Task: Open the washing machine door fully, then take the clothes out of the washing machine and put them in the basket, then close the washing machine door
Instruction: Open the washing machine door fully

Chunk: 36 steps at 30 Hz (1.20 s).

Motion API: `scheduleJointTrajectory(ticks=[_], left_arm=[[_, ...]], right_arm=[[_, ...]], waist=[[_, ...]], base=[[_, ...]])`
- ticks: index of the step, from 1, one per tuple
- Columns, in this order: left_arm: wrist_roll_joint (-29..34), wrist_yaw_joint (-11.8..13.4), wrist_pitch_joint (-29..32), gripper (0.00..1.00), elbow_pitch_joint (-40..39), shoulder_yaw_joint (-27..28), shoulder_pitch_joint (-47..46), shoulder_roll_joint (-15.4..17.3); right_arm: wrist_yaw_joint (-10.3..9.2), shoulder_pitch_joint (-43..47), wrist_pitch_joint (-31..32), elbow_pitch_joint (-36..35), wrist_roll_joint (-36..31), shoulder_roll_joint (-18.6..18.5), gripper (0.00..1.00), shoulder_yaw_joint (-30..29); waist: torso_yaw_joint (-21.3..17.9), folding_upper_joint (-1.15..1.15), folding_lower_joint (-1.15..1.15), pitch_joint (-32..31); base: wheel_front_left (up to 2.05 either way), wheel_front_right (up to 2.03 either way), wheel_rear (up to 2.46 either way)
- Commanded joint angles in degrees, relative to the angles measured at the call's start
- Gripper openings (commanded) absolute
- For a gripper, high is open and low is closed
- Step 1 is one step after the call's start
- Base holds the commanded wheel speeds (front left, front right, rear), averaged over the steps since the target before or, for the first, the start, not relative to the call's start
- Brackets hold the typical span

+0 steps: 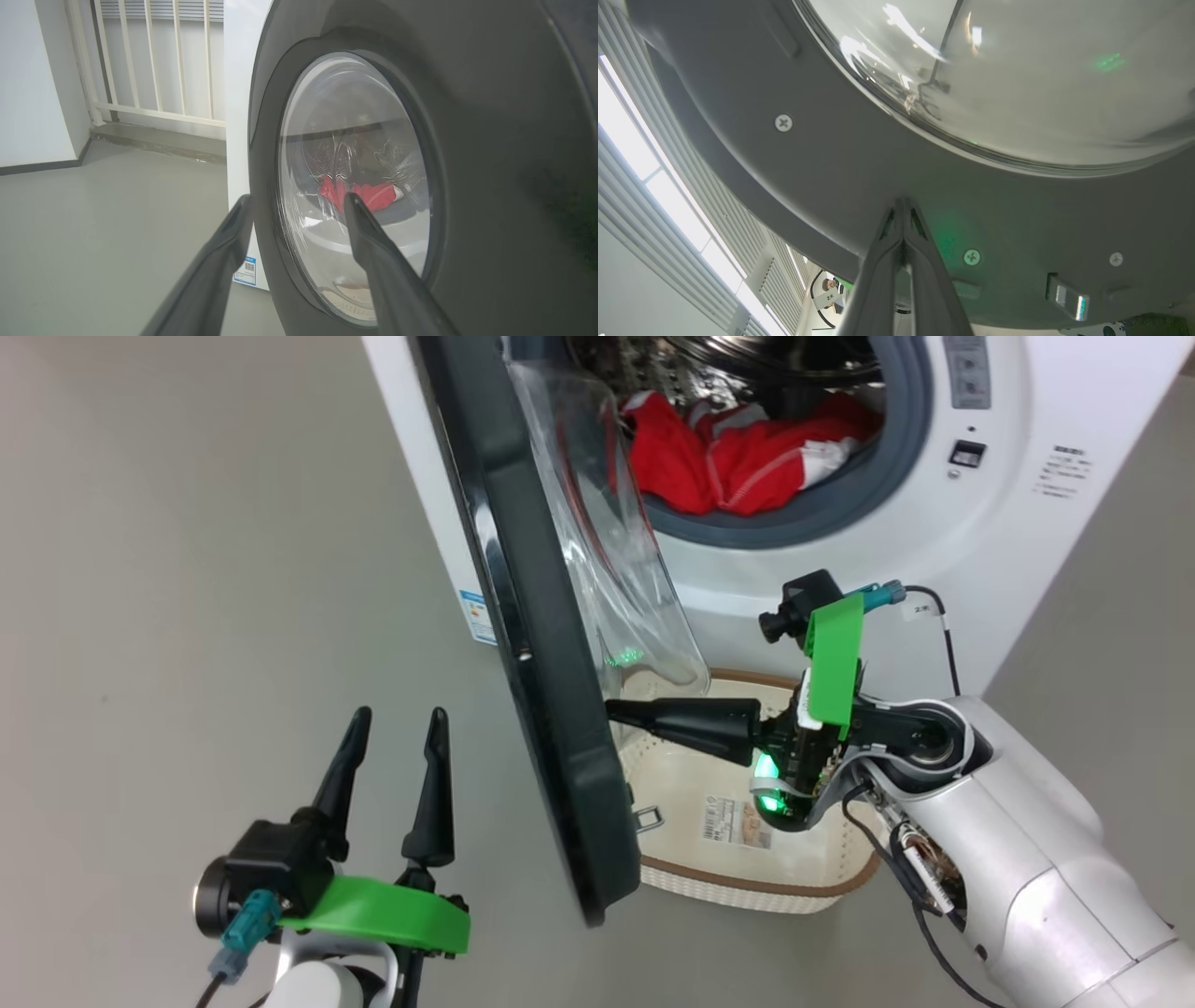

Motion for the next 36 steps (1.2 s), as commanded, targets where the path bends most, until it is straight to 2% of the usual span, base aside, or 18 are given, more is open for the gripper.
scheduleJointTrajectory(ticks=[1, 17, 36], left_arm=[[-0.33, 0.46, -0.45, 1.00, -1.12, 1.68, 0.13, 1.12], [-1.35, 0.70, -0.45, 1.00, -1.90, 1.37, 1.29, 1.12], [-0.23, 0.81, -0.45, 1.00, -2.32, 2.68, 2.65, 1.12]], right_arm=[[0.05, 1.09, 0.31, -1.35, 0.57, 1.87, 0.00, 0.91], [0.05, 1.09, -0.65, -1.00, 1.51, 2.58, 0.00, 5.35], [0.05, 0.65, -2.76, -1.09, 2.57, 2.68, 0.00, 9.62]], waist=[[1.62, 0.00, 0.00, -0.78], [5.45, 0.00, 0.00, -1.72], [5.81, 0.00, 0.00, -2.13]], base=[[0.00, 0.00, 0.00], [0.00, 0.00, 0.00], [0.00, 0.00, 0.00]])
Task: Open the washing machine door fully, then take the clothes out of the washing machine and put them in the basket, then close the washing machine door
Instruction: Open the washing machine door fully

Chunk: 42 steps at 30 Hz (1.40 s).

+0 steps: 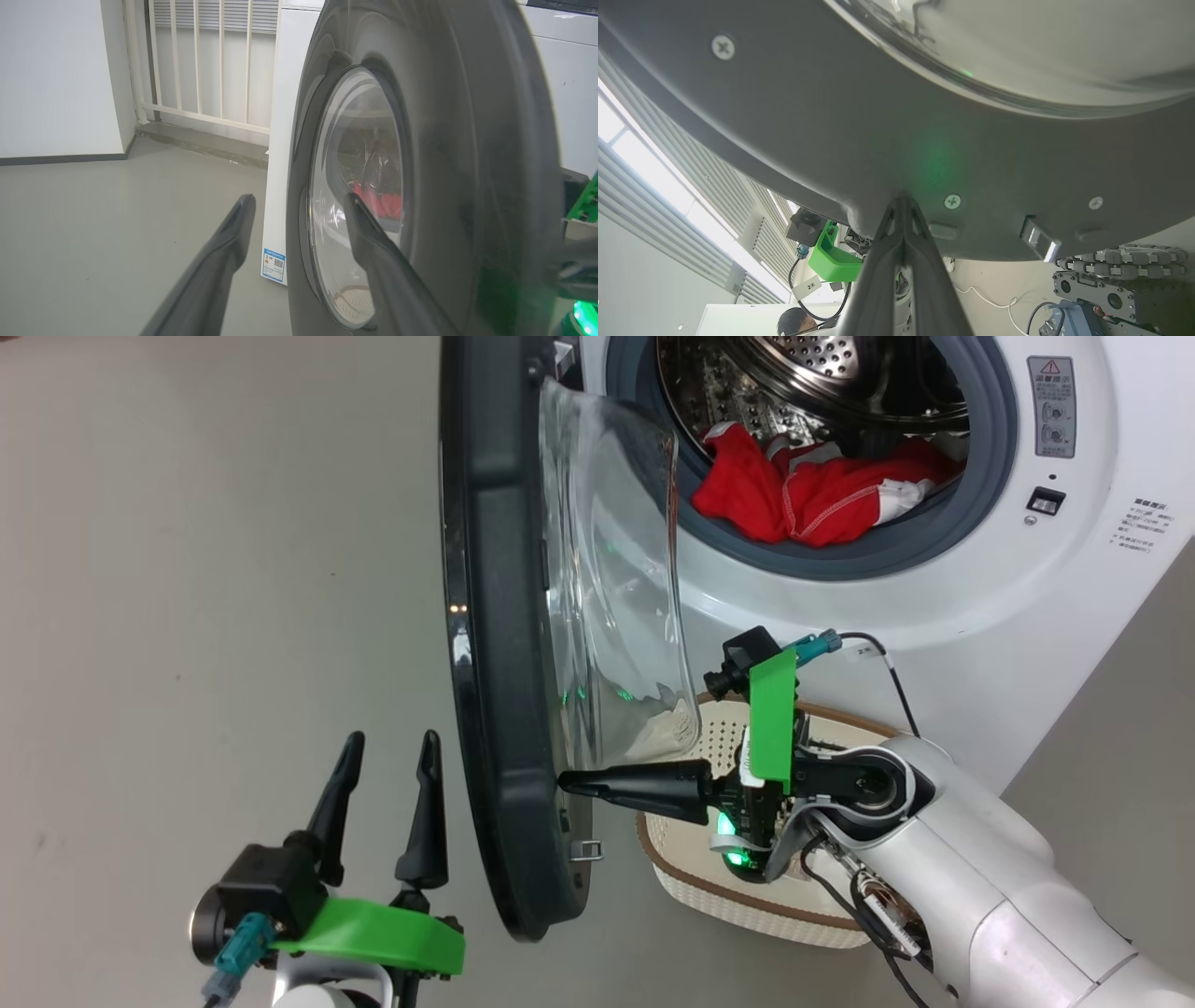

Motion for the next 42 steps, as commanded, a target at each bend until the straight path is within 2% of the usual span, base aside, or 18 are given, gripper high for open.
scheduleJointTrajectory(ticks=[1, 2, 3, 5, 6, 7, 13, 17, 21, 23, 24, 29, 34, 38, 42], left_arm=[[0.57, 0.27, -0.45, 1.00, -1.19, 2.15, 0.10, 0.99], [0.61, 0.23, -0.45, 1.00, -0.98, 2.13, 0.11, 0.99], [0.65, 0.17, -0.45, 1.00, -0.70, 2.08, 0.12, 0.99], [0.66, 0.10, -0.45, 1.00, -0.24, 1.99, 0.09, 0.99], [0.67, 0.09, -0.45, 1.00, -0.04, 1.95, 0.04, 0.99], [0.67, 0.09, -0.45, 1.00, 0.14, 1.91, -0.01, 0.99], [0.63, -0.06, -0.45, 1.00, 1.02, 1.91, -0.39, 1.02], [0.61, -0.10, -0.45, 1.00, 1.55, 1.94, -0.63, 1.27], [0.57, -0.08, -0.45, 1.00, 1.99, 2.07, -0.74, 1.60], [0.51, -0.10, -0.45, 1.00, 2.21, 2.09, -0.72, 1.75], [0.51, -0.10, -0.45, 1.00, 2.21, 2.09, -0.72, 1.75], [0.46, -0.01, -0.45, 1.00, 2.42, 2.01, -0.56, 2.03], [0.46, 0.48, -0.45, 1.00, 1.95, 2.21, -0.19, 2.29], [0.69, 0.71, -0.45, 1.00, 1.47, 2.29, 0.18, 2.63], [0.75, 0.78, -0.45, 1.00, 1.15, 2.22, 0.55, 2.74]], right_arm=[[0.05, -0.07, -1.18, -1.77, -1.14, 1.66, 0.00, 0.01], [0.05, 0.29, -1.52, -2.02, -1.68, 1.59, 0.05, -0.13], [0.05, 0.65, -1.82, -2.37, -2.35, 1.34, 0.15, -0.24], [0.05, 1.36, -3.59, -3.29, -4.17, 0.66, 0.64, -0.89], [0.05, 1.81, -4.38, -3.85, -4.98, 0.35, 0.95, -1.27], [0.05, 2.20, -5.40, -4.45, -5.88, -0.02, 1.00, -1.75], [0.05, 4.91, -14.09, -11.03, -15.89, -3.20, 1.00, -3.28], [0.05, 7.11, -23.93, -15.27, -27.62, -5.88, 1.00, -1.26], [0.05, 8.77, -33.23, -16.59, -36.77, -7.45, 1.00, 1.73], [0.05, 9.14, -37.78, -16.13, -40.55, -7.95, 1.00, 3.08], [0.05, 9.14, -37.78, -16.13, -40.55, -7.95, 1.00, 3.08], [0.05, 8.96, -48.81, -12.94, -49.74, -8.68, 1.00, 5.94], [0.05, 7.66, -60.26, -5.60, -62.74, -8.52, 1.00, 6.92], [0.05, 7.43, -63.72, -1.07, -71.16, -6.70, 1.00, 4.47], [0.05, 9.04, -64.60, 0.67, -77.40, -3.70, 1.00, -0.79]], waist=[[-0.13, 0.00, 0.00, -0.15], [-0.18, 0.00, 0.00, -0.25], [-0.22, 0.00, 0.00, -0.33], [-0.30, 0.00, 0.00, -0.44], [-0.32, 0.00, 0.00, -0.48], [-0.35, 0.00, 0.00, -0.50], [-0.47, 0.00, 0.00, -0.69], [-0.72, 0.00, 0.00, -0.97], [-1.16, 0.00, 0.00, -1.35], [-1.37, 0.00, 0.00, -1.55], [-1.37, 0.00, 0.00, -1.55], [-1.78, 0.00, 0.00, -2.03], [-1.94, 0.00, 0.00, -2.56], [-2.07, 0.00, 0.00, -2.89], [-2.25, 0.00, 0.00, -3.16]], base=[[0.00, 0.00, 0.00], [0.00, 0.00, 0.00], [0.00, 0.00, 0.00], [0.00, 0.00, 0.00], [0.00, 0.00, 0.00], [0.00, 0.00, 0.00], [0.00, 0.00, 0.00], [0.00, 0.00, 0.00], [0.00, 0.00, 0.00], [0.00, 0.00, 0.00], [0.00, 0.00, 0.00], [0.00, 0.00, 0.00], [0.00, 0.00, 0.00], [0.00, 0.00, 0.00], [0.00, 0.00, 0.00]])
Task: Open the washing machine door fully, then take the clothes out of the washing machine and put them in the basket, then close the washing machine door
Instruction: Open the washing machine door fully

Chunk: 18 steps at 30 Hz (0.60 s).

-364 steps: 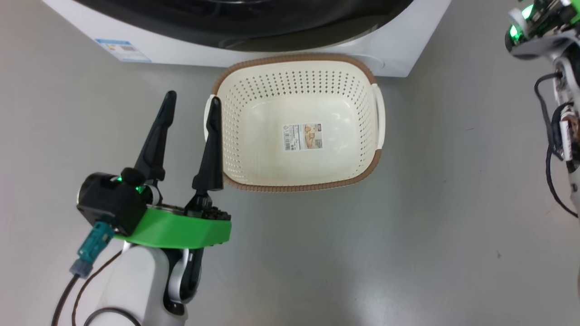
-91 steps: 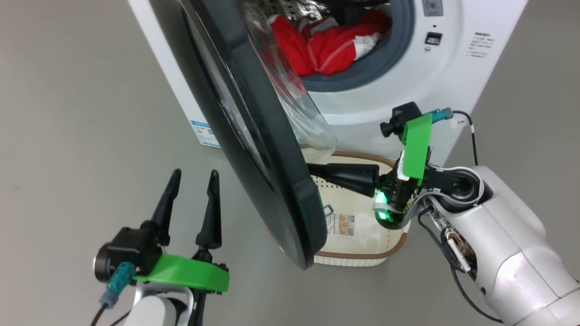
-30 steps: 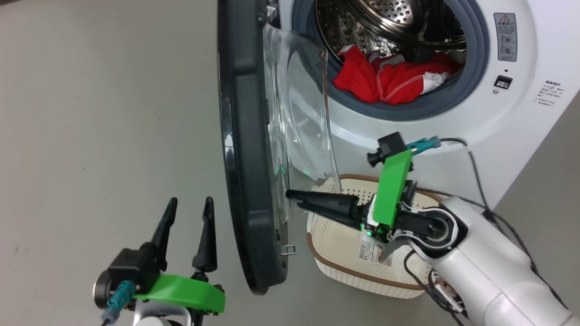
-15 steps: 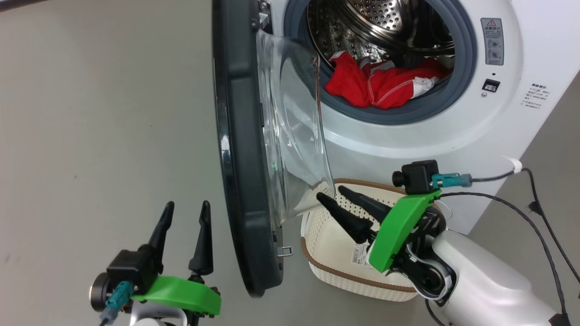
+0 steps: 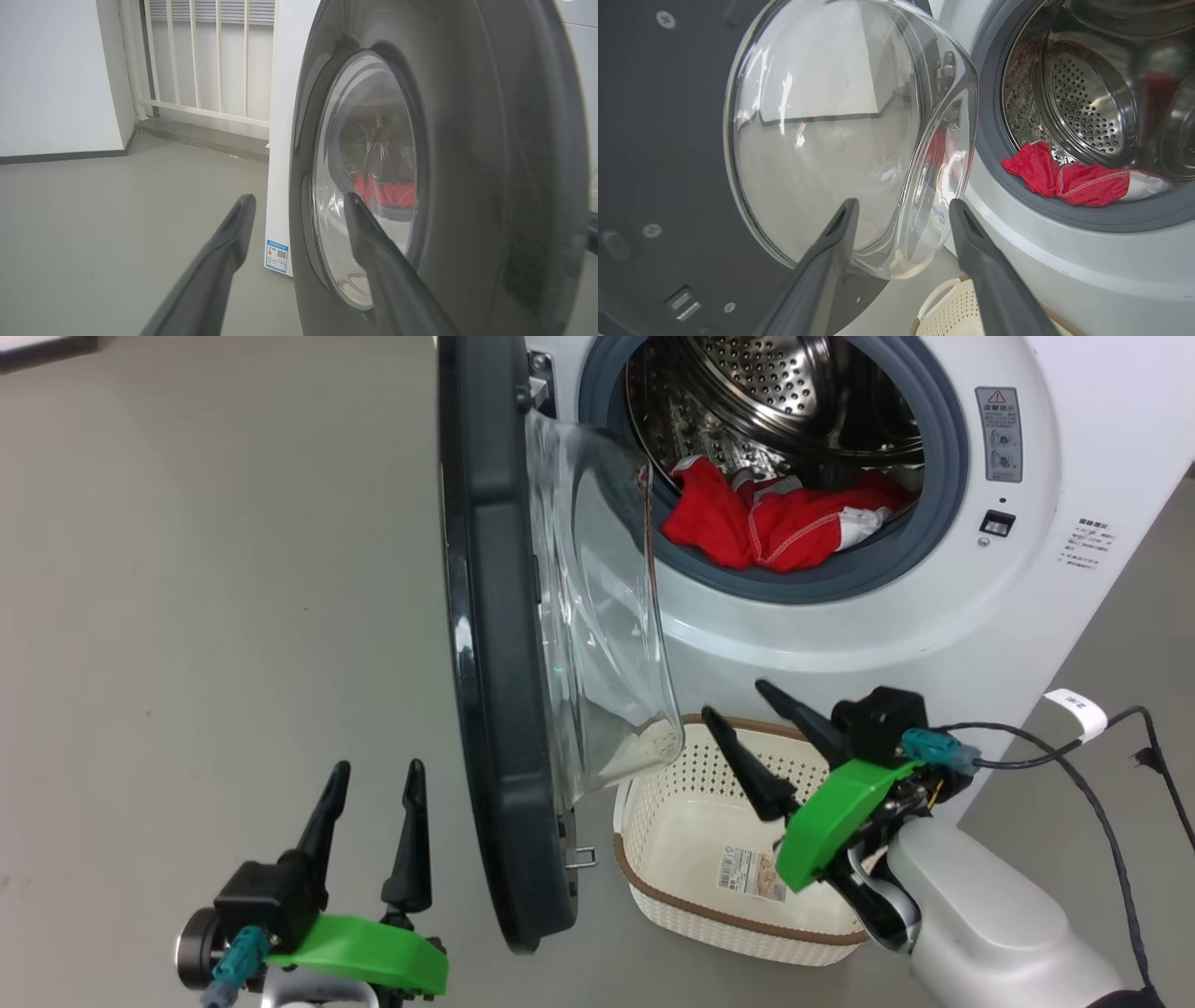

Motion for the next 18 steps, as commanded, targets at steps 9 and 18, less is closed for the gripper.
scheduleJointTrajectory(ticks=[9, 18], left_arm=[[0.50, 0.24, -0.45, 1.00, -1.80, 2.01, -0.22, 1.30], [1.43, -0.07, -0.45, 1.00, -2.64, 1.67, -0.58, 1.40]], right_arm=[[0.03, 8.74, -0.83, -11.41, -19.15, 5.70, 1.00, -18.25], [0.03, 16.83, -0.83, -22.12, -25.82, 6.57, 1.00, -24.24]], waist=[[-0.41, 0.00, 0.00, -0.39], [0.04, 0.00, 0.00, -0.87]], base=[[0.00, 0.00, 0.00], [0.00, 0.00, 0.00]])
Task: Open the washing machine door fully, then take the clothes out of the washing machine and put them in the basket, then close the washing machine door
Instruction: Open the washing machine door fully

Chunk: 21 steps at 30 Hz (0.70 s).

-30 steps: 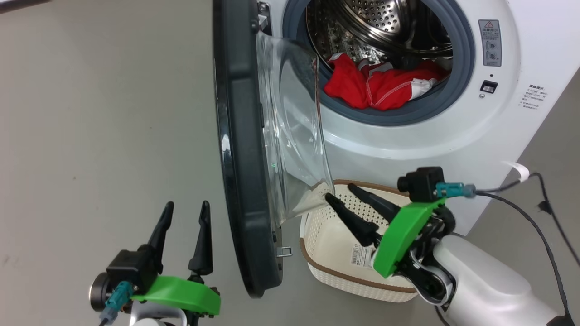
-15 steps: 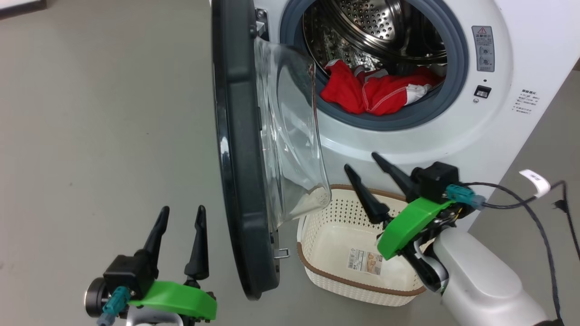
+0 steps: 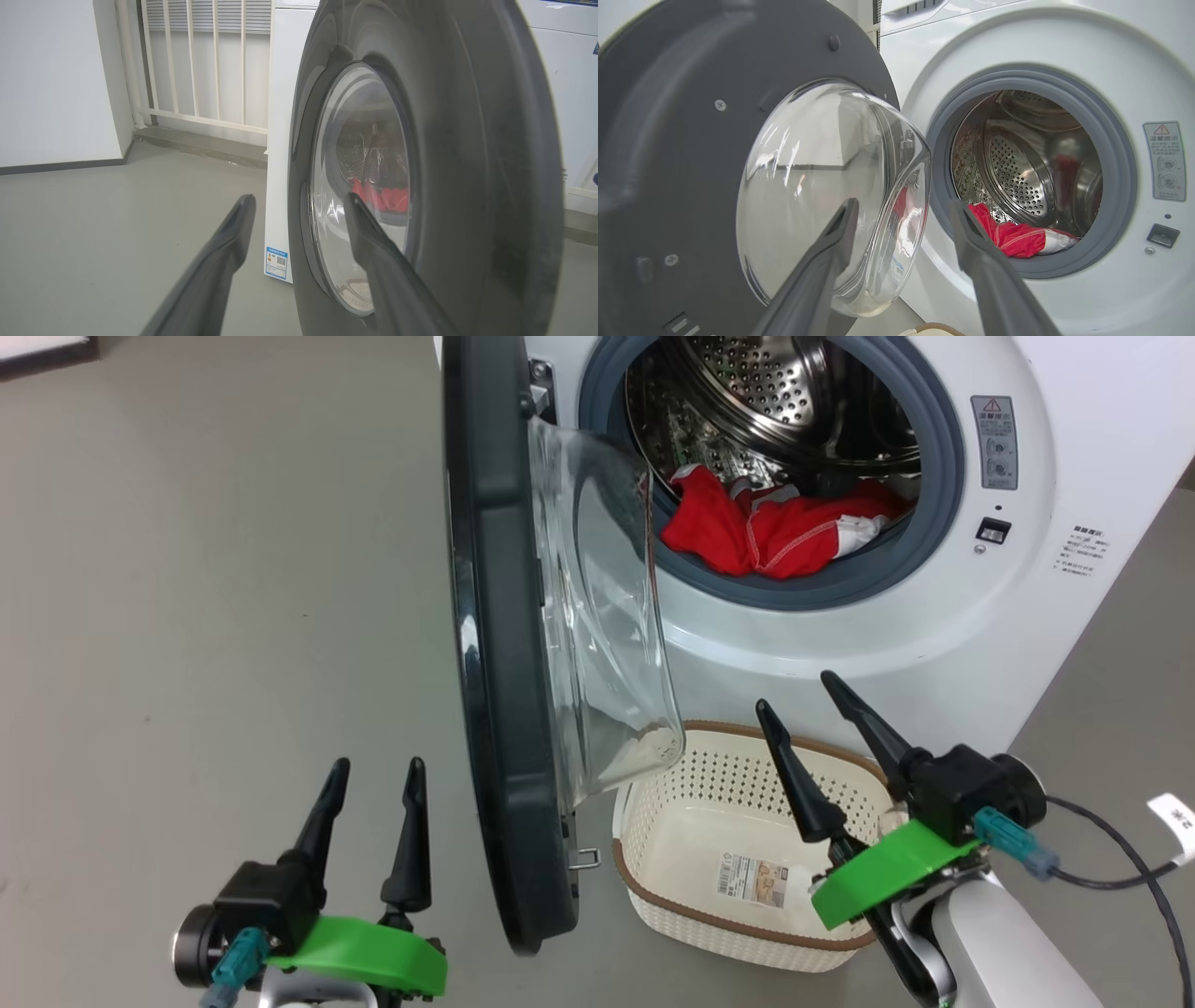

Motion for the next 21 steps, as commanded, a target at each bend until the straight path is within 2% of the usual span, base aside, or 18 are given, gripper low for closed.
scheduleJointTrajectory(ticks=[1, 6, 21], left_arm=[[0.94, -0.12, -0.45, 1.00, -1.97, 1.80, -0.72, 0.89], [1.38, -0.16, -0.45, 1.00, -2.24, 1.92, -0.25, 0.88], [1.85, -0.07, -0.45, 1.00, -1.74, 1.94, 0.67, 0.81]], right_arm=[[0.03, 1.54, -0.35, -3.49, -0.13, 0.49, 1.00, -0.10], [0.03, 5.10, -0.35, -6.18, -1.28, 0.50, 1.00, -1.02], [0.03, 7.91, -0.36, -5.92, -0.72, 0.51, 1.00, -1.16]], waist=[[0.24, 0.00, 0.00, -0.29], [0.38, 0.00, 0.00, -0.70], [0.33, 0.00, 0.00, -1.65]], base=[[0.00, 0.00, 0.00], [0.00, 0.00, 0.00], [0.00, 0.00, 0.00]])
